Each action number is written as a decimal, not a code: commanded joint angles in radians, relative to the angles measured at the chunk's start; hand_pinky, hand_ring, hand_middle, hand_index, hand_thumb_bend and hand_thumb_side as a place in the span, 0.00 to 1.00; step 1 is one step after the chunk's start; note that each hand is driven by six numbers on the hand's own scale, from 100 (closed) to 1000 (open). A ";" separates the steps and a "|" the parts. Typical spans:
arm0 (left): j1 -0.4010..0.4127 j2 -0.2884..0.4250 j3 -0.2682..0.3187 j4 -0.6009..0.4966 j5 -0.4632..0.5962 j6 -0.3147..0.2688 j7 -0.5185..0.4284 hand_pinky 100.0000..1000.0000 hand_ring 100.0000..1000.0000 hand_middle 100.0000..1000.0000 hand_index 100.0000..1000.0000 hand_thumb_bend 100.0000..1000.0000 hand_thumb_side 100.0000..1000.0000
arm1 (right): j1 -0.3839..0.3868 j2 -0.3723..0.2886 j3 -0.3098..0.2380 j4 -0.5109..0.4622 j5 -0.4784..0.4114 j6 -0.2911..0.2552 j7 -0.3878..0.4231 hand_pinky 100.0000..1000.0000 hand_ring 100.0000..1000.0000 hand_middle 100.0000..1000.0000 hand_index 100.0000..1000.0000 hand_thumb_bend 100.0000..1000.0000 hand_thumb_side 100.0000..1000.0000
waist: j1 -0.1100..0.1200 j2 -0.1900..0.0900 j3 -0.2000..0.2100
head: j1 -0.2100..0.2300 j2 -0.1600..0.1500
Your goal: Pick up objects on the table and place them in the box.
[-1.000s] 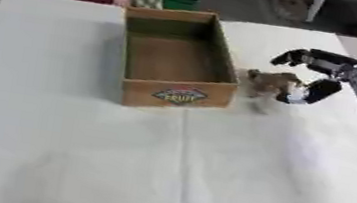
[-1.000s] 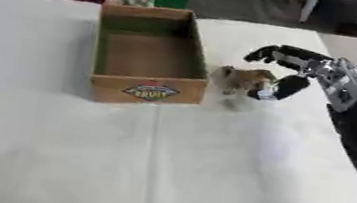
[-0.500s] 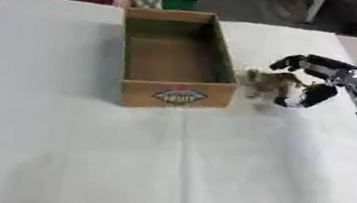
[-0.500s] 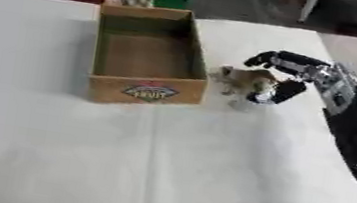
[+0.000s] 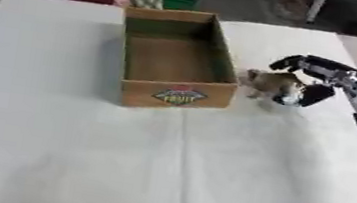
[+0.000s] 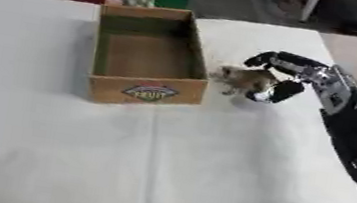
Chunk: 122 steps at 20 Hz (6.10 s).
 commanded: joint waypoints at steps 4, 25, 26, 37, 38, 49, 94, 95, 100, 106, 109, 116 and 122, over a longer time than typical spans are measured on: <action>-0.013 0.012 -0.003 -0.016 0.006 0.000 -0.006 0.53 0.74 0.64 0.69 0.00 0.78 | -0.028 -0.018 -0.013 0.025 -0.010 0.013 -0.036 0.88 0.92 0.84 0.92 0.27 0.30 | 0.002 -0.012 0.002 | -0.005 -0.011; -0.013 0.011 -0.005 -0.017 0.008 0.001 -0.009 0.53 0.74 0.64 0.69 0.00 0.79 | -0.043 -0.001 -0.009 0.054 0.076 0.039 -0.090 0.84 0.87 0.80 0.89 0.28 0.34 | 0.001 -0.009 0.006 | -0.011 -0.007; -0.013 0.010 -0.005 -0.017 0.008 0.001 -0.009 0.53 0.74 0.64 0.69 0.00 0.79 | -0.043 0.000 -0.008 0.055 0.081 0.040 -0.088 0.84 0.87 0.80 0.89 0.28 0.34 | 0.001 -0.009 0.006 | -0.011 -0.007; -0.011 0.010 -0.004 -0.016 0.009 0.000 -0.009 0.53 0.74 0.64 0.69 0.00 0.79 | -0.040 0.005 -0.007 0.053 0.114 0.051 -0.086 0.55 0.65 0.61 0.75 0.19 0.17 | 0.002 -0.009 0.007 | -0.014 -0.005; -0.012 0.010 -0.004 -0.016 0.009 0.000 -0.009 0.53 0.74 0.64 0.69 0.00 0.79 | -0.039 0.005 -0.007 0.053 0.118 0.053 -0.088 0.53 0.62 0.59 0.74 0.17 0.14 | 0.002 -0.009 0.007 | -0.014 -0.005; -0.011 0.009 -0.004 -0.016 0.009 0.000 -0.009 0.53 0.74 0.64 0.69 0.00 0.79 | -0.033 0.003 -0.011 0.044 0.175 0.074 -0.196 0.22 0.35 0.35 0.50 0.00 0.04 | 0.002 -0.009 0.006 | -0.014 -0.004; -0.014 0.012 -0.019 -0.016 0.008 0.005 -0.025 0.53 0.75 0.64 0.69 0.00 0.78 | -0.254 0.078 0.030 -0.113 -0.051 0.098 -0.137 0.15 0.30 0.27 0.44 0.00 0.03 | -0.007 -0.034 0.056 | -0.033 -0.007; -0.014 0.012 -0.020 -0.016 0.009 0.005 -0.026 0.53 0.75 0.64 0.69 0.00 0.78 | -0.261 0.087 0.033 -0.108 -0.046 0.096 -0.134 0.16 0.30 0.27 0.44 0.00 0.03 | -0.006 -0.034 0.059 | -0.035 -0.007; -0.017 0.008 -0.025 -0.017 0.012 0.008 -0.032 0.53 0.75 0.64 0.69 0.00 0.78 | -0.287 0.139 0.048 -0.089 -0.005 0.086 -0.125 0.16 0.30 0.27 0.44 0.00 0.03 | -0.002 -0.034 0.071 | -0.047 -0.008; -0.020 0.005 -0.030 -0.019 0.015 0.010 -0.037 0.53 0.75 0.63 0.69 0.00 0.78 | -0.293 0.191 0.055 -0.061 0.048 0.084 -0.132 0.17 0.31 0.28 0.46 0.00 0.03 | 0.003 -0.032 0.085 | -0.061 -0.009; -0.023 0.002 -0.032 -0.020 0.016 0.012 -0.039 0.53 0.75 0.63 0.69 0.00 0.78 | -0.288 0.210 0.054 -0.044 0.077 0.093 -0.150 0.17 0.32 0.28 0.47 0.00 0.03 | 0.006 -0.030 0.093 | -0.070 -0.009; -0.028 -0.003 -0.036 -0.022 0.019 0.015 -0.044 0.53 0.75 0.63 0.69 0.00 0.78 | -0.274 0.250 0.059 -0.006 0.146 0.106 -0.206 0.22 0.35 0.31 0.50 0.00 0.04 | 0.013 -0.025 0.102 | -0.084 -0.010; -0.031 -0.006 -0.037 -0.024 0.019 0.017 -0.046 0.53 0.75 0.63 0.69 0.00 0.78 | -0.263 0.273 0.064 0.022 0.200 0.101 -0.220 0.27 0.40 0.39 0.57 0.00 0.05 | 0.017 -0.023 0.107 | -0.088 -0.015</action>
